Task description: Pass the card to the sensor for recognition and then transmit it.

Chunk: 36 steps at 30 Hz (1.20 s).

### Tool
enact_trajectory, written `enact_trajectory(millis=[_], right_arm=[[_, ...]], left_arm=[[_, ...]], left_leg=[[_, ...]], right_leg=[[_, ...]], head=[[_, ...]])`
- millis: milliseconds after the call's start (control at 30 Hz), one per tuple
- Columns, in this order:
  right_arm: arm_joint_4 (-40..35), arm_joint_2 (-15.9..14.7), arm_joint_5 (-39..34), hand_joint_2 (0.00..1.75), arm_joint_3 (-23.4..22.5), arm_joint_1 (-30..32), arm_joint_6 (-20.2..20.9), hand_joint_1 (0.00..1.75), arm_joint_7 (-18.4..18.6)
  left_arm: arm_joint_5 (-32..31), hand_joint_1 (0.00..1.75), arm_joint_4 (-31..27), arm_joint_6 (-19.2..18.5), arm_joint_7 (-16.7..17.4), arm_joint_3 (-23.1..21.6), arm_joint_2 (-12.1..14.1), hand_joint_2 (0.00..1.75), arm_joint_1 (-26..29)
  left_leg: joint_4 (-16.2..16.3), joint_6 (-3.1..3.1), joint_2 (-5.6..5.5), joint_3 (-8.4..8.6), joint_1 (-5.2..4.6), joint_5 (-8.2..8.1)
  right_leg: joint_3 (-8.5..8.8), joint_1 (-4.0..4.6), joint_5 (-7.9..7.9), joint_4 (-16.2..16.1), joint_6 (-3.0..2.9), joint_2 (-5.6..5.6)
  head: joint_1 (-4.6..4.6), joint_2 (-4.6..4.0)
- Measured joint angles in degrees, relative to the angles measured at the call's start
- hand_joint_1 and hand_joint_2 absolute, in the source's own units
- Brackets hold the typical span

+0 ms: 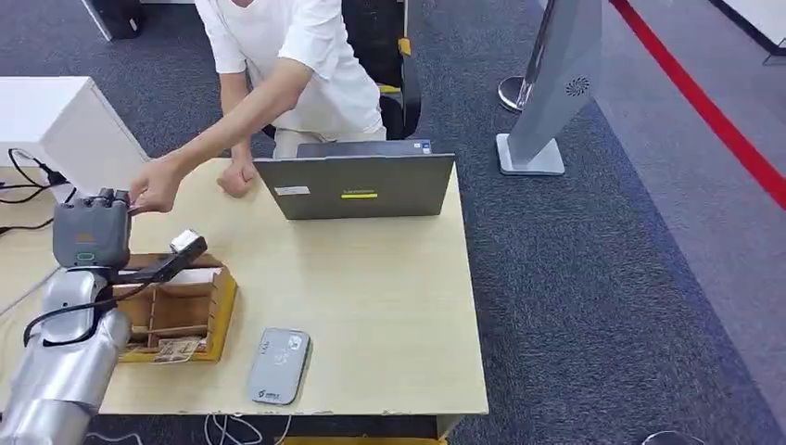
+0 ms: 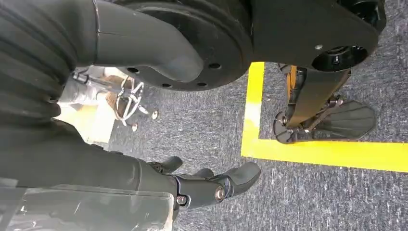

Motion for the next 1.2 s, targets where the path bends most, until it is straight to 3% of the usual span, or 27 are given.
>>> enact_trajectory(millis=[133, 167, 500, 1033, 1200], right_arm=[[0.0, 0.17, 0.11, 1.75, 0.17, 0.05, 0.15, 0.0, 0.13], [0.0, 0.2, 0.13, 1.75, 0.22, 0.06, 0.15, 0.0, 0.13], [0.0, 0.33, 0.17, 1.75, 0.39, 0.19, -0.37, 0.0, 0.07], [0.0, 0.37, -0.42, 1.75, -0.2, 0.37, -0.88, 0.0, 0.04], [-0.02, 0.57, -1.27, 1.75, -1.27, 0.34, -1.11, 0.0, -3.08]], left_arm=[[0.09, 1.75, 1.92, 0.09, -0.17, -0.02, -0.66, 1.75, -1.64], [0.22, 0.0, 2.03, 0.09, -0.19, -0.04, -0.81, 1.75, -1.82], [3.13, 0.0, 1.35, -1.09, -0.85, -0.04, -1.2, 1.75, -1.19], [3.63, 0.0, -13.41, -5.84, -0.26, -0.85, -1.9, 1.75, 7.01], [1.84, 0.0, -23.26, -8.54, 1.31, -2.05, -1.81, 1.75, 12.06]], left_leg=[[0.0, -0.14, 0.79, 0.01, 0.0, -0.2], [-0.01, -0.15, 0.99, 0.03, 0.0, -0.25], [-0.17, -0.21, 0.45, 0.02, 0.01, -0.24], [-0.16, -0.2, 0.4, 0.05, 0.0, -0.16], [-0.16, -0.2, 0.39, 0.02, 0.0, -0.17]], right_leg=[[-0.27, 0.0, 0.08, 0.03, -0.04, 0.84], [-0.33, 0.0, 0.08, 0.04, -0.04, 1.05], [-0.32, 0.01, -0.11, 0.08, -0.18, 0.45], [-0.26, 0.01, -0.07, 0.1, -0.21, 0.4], [-0.26, 0.0, -0.08, 0.1, -0.2, 0.39]], head=[[-0.02, 0.0], [-0.07, 0.0], [-0.11, 0.0], [-0.11, 0.0], [-0.09, 0.0]])
